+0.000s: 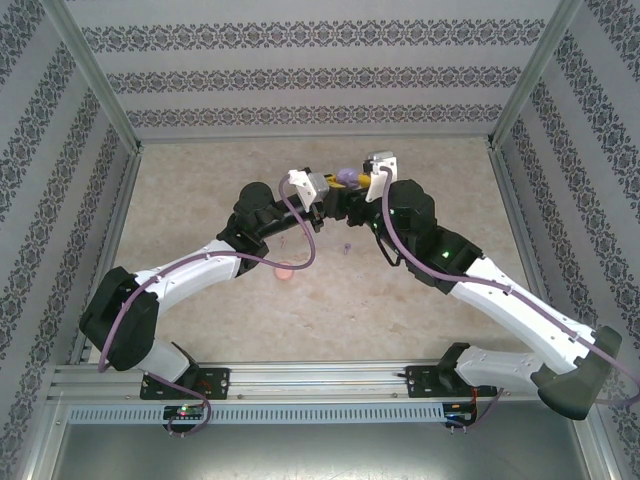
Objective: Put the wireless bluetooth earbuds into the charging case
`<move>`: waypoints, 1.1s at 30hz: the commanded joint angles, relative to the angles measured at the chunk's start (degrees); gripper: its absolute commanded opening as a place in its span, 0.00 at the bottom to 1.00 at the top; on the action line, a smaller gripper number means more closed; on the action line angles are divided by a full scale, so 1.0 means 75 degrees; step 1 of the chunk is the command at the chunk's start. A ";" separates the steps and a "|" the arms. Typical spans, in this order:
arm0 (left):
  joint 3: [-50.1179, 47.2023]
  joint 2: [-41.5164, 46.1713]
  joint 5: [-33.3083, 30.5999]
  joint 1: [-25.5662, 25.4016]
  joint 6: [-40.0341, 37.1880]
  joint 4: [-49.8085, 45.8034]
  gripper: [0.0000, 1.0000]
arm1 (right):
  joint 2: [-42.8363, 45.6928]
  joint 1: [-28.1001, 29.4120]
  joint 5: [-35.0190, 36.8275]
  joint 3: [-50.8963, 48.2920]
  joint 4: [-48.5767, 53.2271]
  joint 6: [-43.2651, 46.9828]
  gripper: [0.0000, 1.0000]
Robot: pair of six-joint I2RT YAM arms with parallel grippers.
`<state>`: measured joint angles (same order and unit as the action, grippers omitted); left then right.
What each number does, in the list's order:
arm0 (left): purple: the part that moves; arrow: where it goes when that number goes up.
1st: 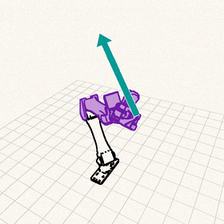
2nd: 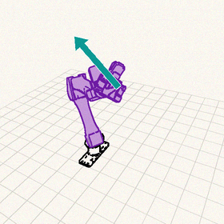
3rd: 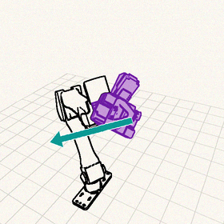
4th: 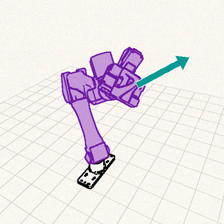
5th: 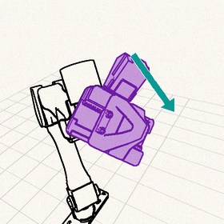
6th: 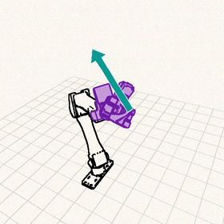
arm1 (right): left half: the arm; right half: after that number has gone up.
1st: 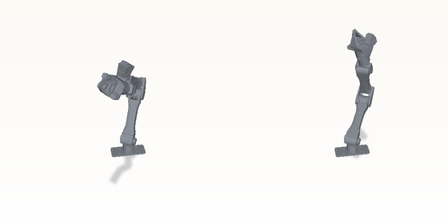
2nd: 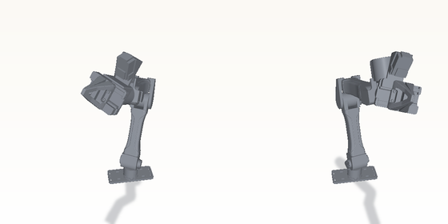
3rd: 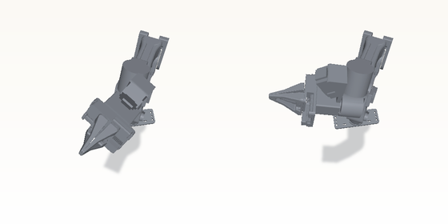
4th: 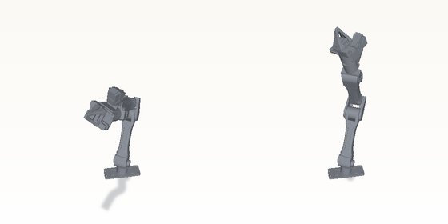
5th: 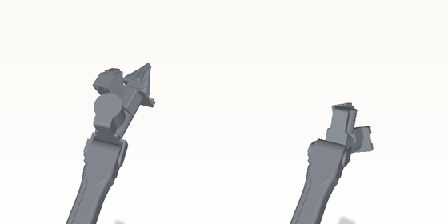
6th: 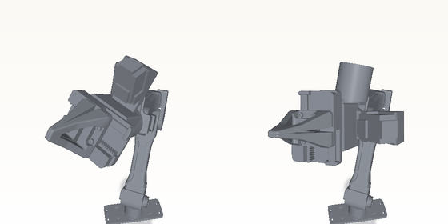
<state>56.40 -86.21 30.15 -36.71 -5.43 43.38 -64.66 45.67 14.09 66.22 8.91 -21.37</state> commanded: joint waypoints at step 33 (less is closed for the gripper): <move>0.0080 -0.0041 0.0251 -0.0049 -0.0097 0.0195 0.00 | 0.0123 -0.2011 -0.2382 0.1054 0.2629 -0.1502 0.00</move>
<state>56.38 -86.21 30.26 -36.71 -5.58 44.14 -62.96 30.98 0.23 71.72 26.22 -32.86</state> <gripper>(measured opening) 0.198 0.054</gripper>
